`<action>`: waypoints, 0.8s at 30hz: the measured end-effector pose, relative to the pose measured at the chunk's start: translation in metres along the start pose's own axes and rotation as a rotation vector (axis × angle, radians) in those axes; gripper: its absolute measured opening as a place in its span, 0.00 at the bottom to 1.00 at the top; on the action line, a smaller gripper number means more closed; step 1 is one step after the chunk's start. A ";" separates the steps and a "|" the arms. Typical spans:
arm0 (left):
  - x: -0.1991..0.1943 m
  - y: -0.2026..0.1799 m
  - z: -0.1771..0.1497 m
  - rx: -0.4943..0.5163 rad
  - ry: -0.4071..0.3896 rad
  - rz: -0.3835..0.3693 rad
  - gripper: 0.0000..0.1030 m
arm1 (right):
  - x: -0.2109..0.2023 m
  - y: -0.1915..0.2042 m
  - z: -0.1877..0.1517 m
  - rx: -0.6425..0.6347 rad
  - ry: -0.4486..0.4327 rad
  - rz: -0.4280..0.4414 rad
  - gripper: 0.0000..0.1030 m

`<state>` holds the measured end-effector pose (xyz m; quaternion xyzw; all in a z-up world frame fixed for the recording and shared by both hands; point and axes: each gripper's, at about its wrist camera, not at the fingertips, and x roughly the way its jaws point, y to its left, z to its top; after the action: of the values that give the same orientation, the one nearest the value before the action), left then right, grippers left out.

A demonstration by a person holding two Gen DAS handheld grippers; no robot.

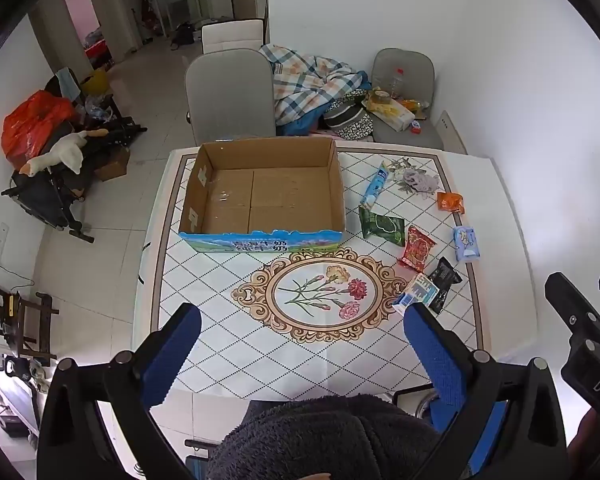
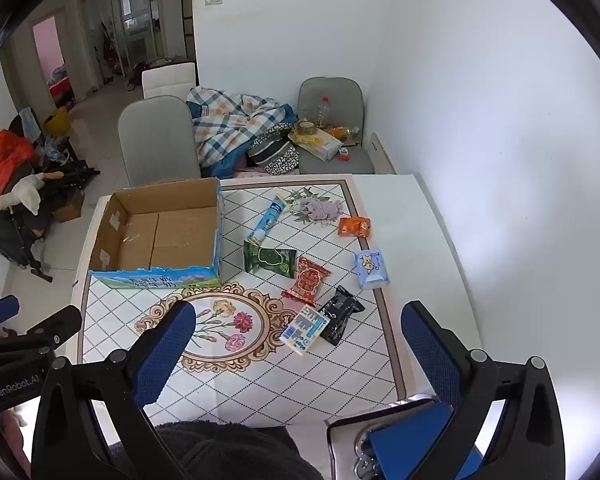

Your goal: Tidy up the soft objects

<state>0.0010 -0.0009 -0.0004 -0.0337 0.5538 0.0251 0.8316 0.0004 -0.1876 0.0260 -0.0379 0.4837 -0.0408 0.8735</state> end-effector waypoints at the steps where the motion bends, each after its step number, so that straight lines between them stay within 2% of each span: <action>1: 0.000 0.000 0.000 0.000 0.001 0.000 1.00 | 0.000 0.000 0.000 0.001 -0.002 0.004 1.00; 4: -0.002 0.002 -0.002 -0.006 -0.026 -0.008 1.00 | -0.001 -0.001 0.000 0.003 -0.008 0.007 1.00; 9: -0.011 0.000 0.001 -0.009 -0.026 -0.003 1.00 | -0.001 0.000 -0.001 0.003 -0.010 0.003 1.00; 24: -0.009 0.002 0.000 -0.002 -0.041 0.010 1.00 | -0.007 0.004 0.007 0.009 -0.012 0.010 1.00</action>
<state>-0.0029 0.0013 0.0080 -0.0312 0.5366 0.0303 0.8427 0.0025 -0.1828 0.0350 -0.0316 0.4784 -0.0382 0.8768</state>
